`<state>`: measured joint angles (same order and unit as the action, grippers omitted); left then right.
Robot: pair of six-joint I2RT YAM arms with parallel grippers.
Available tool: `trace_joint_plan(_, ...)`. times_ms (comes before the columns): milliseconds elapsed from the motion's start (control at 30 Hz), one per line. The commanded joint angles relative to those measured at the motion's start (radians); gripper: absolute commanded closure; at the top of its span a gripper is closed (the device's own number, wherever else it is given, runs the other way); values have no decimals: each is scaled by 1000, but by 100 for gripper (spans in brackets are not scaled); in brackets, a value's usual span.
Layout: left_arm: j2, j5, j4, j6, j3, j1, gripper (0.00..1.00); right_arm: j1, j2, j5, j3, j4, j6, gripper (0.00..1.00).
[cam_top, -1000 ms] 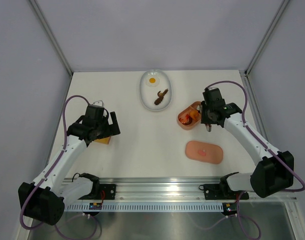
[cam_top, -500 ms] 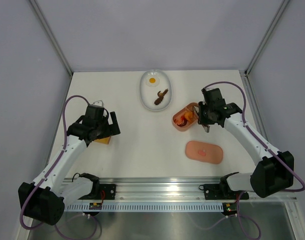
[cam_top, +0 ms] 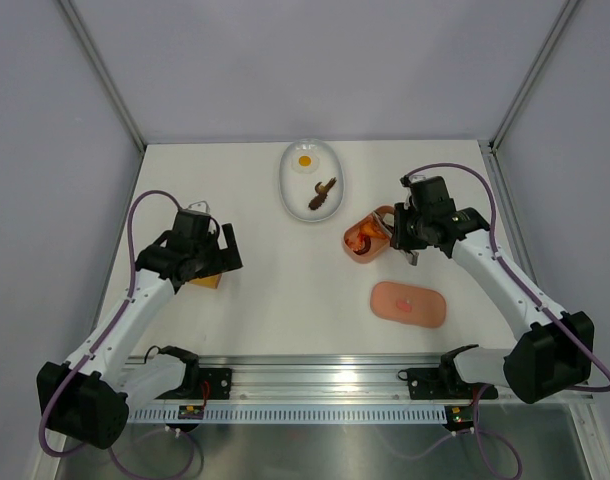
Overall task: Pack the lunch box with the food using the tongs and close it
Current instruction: Place the fake food in the packing box.
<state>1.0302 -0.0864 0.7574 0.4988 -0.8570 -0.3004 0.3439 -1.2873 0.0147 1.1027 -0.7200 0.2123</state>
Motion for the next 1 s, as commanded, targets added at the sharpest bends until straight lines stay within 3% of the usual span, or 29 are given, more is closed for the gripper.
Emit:
trace_joint_plan(0,4,-7,-44,9,-17,-9,1,-2,16,27,34,30,-14,78)
trace_joint_plan(533,7,-7,-46,12,-22,-16,1,-2,71,-91,59,-2,13,78)
trace_joint_plan(767,7,-9,-44,9,-27,-19,1,-34,72,-376,71,-33,84,79)
trace_joint_plan(967,8,-10,-44,6,-31,-20,1,-118,22,-406,63,27,122,79)
